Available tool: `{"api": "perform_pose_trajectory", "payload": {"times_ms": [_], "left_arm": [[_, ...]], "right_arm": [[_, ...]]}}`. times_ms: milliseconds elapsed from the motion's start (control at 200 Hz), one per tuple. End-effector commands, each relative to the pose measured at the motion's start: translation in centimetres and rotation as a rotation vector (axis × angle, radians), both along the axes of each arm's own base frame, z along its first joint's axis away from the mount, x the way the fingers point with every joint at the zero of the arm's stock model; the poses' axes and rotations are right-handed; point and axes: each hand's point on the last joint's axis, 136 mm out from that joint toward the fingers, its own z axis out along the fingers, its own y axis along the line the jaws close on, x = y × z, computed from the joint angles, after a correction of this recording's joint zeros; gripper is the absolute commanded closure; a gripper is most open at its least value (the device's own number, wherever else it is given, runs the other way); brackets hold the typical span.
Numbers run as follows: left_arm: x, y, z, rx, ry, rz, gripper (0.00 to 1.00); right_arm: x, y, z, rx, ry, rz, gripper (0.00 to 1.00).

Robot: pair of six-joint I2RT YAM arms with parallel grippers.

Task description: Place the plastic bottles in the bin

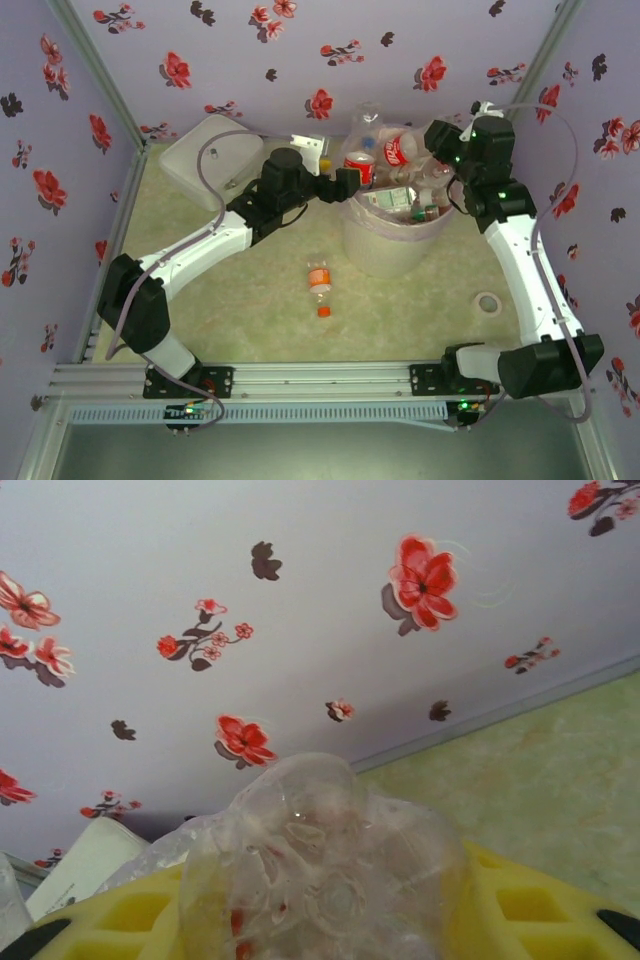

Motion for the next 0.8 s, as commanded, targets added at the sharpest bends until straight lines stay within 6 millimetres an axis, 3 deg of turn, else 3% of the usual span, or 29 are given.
{"api": "perform_pose_trajectory", "payload": {"times_ms": [0,125,345,545,660,795], "left_arm": [[0.5,0.6,-2.0,0.078,0.016,0.03,0.12],[0.5,0.7,-2.0,0.075,0.012,0.033,0.12],[0.3,0.9,-1.9,0.077,0.012,0.034,0.12],[0.3,1.2,-1.9,0.088,0.009,0.042,0.12],[0.4,1.1,-1.8,0.081,0.008,0.045,0.12],[0.5,1.1,-1.8,0.081,0.009,0.045,0.12]], "right_arm": [[-4.5,-0.6,-2.5,-0.122,0.201,0.016,0.77],[-4.8,-2.2,1.0,-0.179,0.11,-0.052,0.77],[-4.5,-2.7,3.1,-0.147,-0.014,-0.097,0.79],[-4.6,-3.1,6.2,-0.244,-0.063,-0.096,0.79],[-4.1,-2.6,5.0,-0.288,-0.009,-0.053,0.81],[-2.9,0.3,-0.1,-0.246,0.118,0.1,0.81]]}}
